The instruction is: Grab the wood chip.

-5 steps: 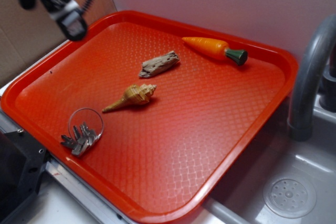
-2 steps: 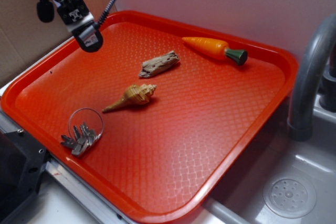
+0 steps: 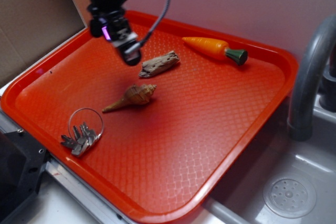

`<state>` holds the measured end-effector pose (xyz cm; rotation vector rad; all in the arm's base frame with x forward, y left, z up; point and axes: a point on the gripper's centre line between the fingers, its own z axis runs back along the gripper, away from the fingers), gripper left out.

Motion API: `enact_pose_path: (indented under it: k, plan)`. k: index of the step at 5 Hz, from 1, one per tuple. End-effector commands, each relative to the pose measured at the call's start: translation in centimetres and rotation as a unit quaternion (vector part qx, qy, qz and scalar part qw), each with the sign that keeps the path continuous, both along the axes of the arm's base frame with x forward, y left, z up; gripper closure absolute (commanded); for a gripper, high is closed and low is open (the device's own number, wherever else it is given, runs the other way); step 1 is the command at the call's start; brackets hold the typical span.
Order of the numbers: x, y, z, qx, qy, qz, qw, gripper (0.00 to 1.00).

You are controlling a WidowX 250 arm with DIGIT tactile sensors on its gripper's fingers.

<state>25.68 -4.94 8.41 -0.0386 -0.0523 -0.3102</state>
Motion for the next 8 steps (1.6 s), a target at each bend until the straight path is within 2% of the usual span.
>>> enact_pose_path:
  k: [1, 4, 5, 6, 8]
  plan:
    - [3.4, -1.1, -2.6, -0.007, 0.006, -0.043, 0.999, 0.00]
    - [3.9, -1.4, -5.4, -0.006, 0.011, -0.043, 0.999, 0.00]
    - [4.0, -1.6, -5.7, -0.006, 0.011, -0.045, 0.999, 0.10]
    - [3.8, -1.7, -5.6, -0.014, 0.011, -0.040, 0.999, 1.00]
    - [3.6, -1.8, -5.8, -0.010, 0.019, -0.034, 0.999, 1.00]
